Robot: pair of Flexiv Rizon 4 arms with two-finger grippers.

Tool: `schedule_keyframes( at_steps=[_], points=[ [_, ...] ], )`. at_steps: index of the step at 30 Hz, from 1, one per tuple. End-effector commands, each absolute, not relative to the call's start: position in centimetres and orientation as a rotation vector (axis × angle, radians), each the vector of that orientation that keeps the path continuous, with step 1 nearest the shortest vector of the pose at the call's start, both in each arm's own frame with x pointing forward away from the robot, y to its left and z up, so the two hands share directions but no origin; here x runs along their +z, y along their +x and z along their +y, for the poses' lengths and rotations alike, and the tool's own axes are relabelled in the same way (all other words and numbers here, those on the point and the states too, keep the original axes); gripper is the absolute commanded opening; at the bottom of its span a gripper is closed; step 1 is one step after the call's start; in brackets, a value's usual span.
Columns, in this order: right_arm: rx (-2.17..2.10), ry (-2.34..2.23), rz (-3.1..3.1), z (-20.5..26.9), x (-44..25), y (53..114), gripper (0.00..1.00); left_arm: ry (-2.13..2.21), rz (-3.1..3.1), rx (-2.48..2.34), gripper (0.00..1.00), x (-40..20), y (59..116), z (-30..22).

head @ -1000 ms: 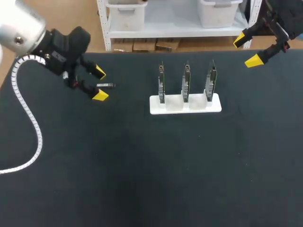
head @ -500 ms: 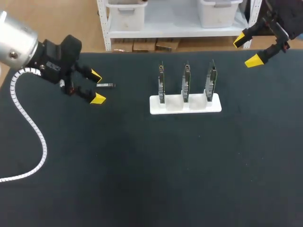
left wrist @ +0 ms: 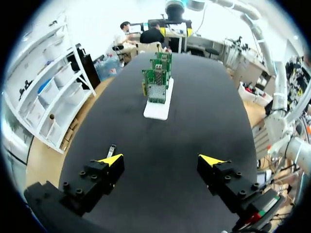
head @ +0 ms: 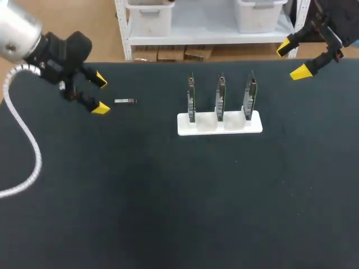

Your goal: Pick up the optical module with the left hand, and insert it into the network port with the right hand.

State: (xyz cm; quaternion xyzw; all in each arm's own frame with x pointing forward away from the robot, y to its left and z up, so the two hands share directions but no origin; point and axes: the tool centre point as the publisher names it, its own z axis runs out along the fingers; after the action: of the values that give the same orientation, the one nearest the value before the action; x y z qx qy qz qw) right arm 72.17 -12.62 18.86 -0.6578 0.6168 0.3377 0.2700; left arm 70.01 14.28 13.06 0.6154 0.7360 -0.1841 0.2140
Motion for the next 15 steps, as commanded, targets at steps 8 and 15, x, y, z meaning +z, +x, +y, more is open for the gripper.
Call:
schedule_keyframes(
  at_steps=[8,15],
  points=[
    [0.906,-1.771,1.663,-12.6,18.9,72.0,1.0,2.061,2.212,-0.377,1.0,10.8,74.9,10.7],
    [0.906,-1.771,1.663,-12.6,18.9,72.0,1.0,2.073,2.208,-0.259,1.0,9.7,76.2,10.5]
  ],
)
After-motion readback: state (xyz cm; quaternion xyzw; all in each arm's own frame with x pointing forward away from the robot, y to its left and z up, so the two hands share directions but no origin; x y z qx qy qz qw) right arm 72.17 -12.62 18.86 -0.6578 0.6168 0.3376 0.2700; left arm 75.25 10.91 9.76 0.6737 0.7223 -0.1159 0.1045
